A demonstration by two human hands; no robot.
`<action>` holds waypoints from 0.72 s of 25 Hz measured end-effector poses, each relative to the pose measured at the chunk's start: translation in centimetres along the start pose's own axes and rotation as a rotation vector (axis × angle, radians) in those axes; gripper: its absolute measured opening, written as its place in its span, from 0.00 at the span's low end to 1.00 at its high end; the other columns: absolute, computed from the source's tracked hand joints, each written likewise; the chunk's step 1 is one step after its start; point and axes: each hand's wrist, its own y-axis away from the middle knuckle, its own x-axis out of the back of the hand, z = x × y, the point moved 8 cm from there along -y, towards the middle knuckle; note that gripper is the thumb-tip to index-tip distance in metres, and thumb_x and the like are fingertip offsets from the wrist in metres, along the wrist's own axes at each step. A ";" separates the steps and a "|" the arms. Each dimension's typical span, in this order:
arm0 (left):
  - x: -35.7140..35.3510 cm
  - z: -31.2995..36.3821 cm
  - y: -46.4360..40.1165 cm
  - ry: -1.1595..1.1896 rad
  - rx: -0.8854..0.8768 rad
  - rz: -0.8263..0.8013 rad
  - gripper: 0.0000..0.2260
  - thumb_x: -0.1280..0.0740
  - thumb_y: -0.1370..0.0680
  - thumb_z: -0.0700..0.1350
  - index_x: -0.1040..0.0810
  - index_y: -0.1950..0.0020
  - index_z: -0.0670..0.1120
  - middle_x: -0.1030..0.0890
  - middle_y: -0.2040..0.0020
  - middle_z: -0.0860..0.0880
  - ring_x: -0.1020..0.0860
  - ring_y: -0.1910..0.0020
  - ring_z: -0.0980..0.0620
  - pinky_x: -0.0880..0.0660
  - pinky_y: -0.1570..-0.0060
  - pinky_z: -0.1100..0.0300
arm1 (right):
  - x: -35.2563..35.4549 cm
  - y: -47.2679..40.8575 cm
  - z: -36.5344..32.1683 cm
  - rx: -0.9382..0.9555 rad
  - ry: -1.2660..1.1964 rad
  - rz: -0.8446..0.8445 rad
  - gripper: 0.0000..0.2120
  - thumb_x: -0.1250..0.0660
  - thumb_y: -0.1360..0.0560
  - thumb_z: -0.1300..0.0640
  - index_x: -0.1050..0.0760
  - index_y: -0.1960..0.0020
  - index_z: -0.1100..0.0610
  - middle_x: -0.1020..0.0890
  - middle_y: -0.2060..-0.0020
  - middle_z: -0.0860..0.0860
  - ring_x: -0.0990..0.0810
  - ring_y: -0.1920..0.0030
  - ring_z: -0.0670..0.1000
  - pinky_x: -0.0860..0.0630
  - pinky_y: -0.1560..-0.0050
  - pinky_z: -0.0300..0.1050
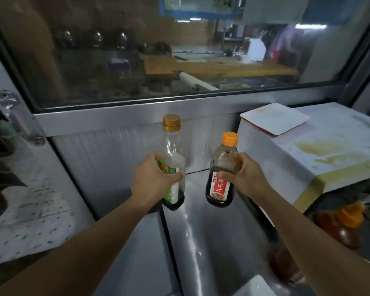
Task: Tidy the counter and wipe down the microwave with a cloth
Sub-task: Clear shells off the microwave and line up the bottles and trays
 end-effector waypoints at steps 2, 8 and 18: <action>-0.9 -0.5 -1.9 0.023 -0.010 -0.017 0.26 0.23 0.37 0.56 0.29 0.45 0.51 0.22 0.53 0.54 0.22 0.54 0.54 0.22 0.51 0.50 | -0.6 -1.2 1.3 -0.041 0.005 0.014 0.25 0.24 0.33 0.58 0.30 0.41 0.56 0.20 0.48 0.50 0.20 0.49 0.52 0.24 0.49 0.46; -4.8 -1.8 -7.2 0.061 -0.006 -0.045 0.26 0.22 0.38 0.56 0.31 0.47 0.53 0.23 0.55 0.57 0.22 0.55 0.55 0.22 0.54 0.54 | -2.1 -6.6 5.4 -0.130 -0.020 0.059 0.23 0.26 0.32 0.61 0.31 0.41 0.56 0.21 0.46 0.52 0.21 0.45 0.54 0.24 0.44 0.53; -11.3 -4.5 -11.8 0.048 0.022 0.042 0.27 0.23 0.37 0.55 0.28 0.44 0.49 0.22 0.53 0.54 0.22 0.57 0.54 0.25 0.62 0.61 | -4.7 -15.4 10.8 -0.106 -0.091 0.045 0.20 0.29 0.34 0.70 0.31 0.48 0.56 0.21 0.50 0.53 0.21 0.47 0.54 0.25 0.42 0.55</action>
